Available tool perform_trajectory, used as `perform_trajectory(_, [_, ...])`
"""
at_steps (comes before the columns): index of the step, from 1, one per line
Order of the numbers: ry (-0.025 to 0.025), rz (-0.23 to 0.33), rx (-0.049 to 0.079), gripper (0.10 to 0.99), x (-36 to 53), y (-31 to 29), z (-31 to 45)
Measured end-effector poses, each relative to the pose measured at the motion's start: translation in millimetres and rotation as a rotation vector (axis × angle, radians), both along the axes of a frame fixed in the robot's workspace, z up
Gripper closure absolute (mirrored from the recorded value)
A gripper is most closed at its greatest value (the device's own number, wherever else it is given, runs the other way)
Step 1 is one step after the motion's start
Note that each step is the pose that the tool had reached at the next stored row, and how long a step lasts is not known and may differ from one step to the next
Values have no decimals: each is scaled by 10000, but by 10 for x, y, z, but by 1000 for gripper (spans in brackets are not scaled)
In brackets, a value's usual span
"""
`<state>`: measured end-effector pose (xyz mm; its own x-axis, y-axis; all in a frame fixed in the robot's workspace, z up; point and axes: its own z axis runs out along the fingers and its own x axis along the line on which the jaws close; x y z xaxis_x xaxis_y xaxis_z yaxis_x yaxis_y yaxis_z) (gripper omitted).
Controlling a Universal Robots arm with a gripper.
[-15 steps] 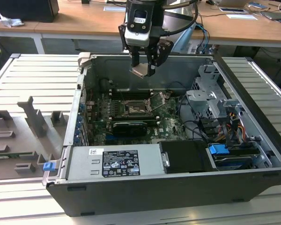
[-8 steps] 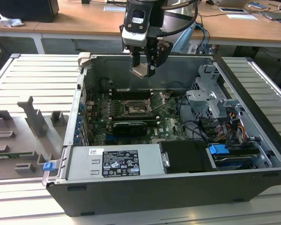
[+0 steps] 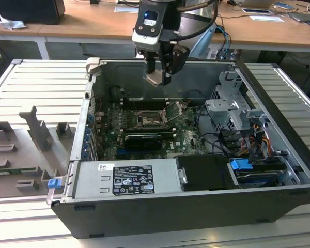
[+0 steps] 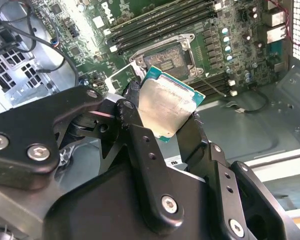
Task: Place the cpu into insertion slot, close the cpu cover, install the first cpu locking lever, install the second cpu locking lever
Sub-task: 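Place the cpu into insertion slot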
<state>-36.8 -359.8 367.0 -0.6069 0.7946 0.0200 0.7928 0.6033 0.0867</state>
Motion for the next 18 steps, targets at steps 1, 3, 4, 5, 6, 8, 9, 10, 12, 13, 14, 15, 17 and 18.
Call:
perform_trajectory(1, [1,-67,0,545,0,0,0])
perform_trajectory(3, [3,-270,-1,545,0,0,-3])
perform_trajectory(4, [4,-338,-1,545,0,0,-4])
perform_trajectory(5, [5,-400,-1,545,0,0,-5])
perform_trajectory(6, [6,-467,-1,545,0,0,-6])
perform_trajectory(8, [11,-613,-1,545,0,0,-9])
perform_trajectory(9, [14,-668,-2,545,0,0,-11])
perform_trajectory(10, [16,-721,-2,545,0,0,-12])
perform_trajectory(12, [20,-856,-2,545,0,0,-14])
perform_trajectory(13, [23,-944,-2,545,0,0,-15])
perform_trajectory(14, [26,-1010,-2,545,0,0,-15])
perform_trajectory(15, [27,-1111,-2,545,0,0,-16])
perform_trajectory(17, [27,-1242,-2,545,0,0,-16])
perform_trajectory(18, [27,-1339,-1,545,0,0,-18])
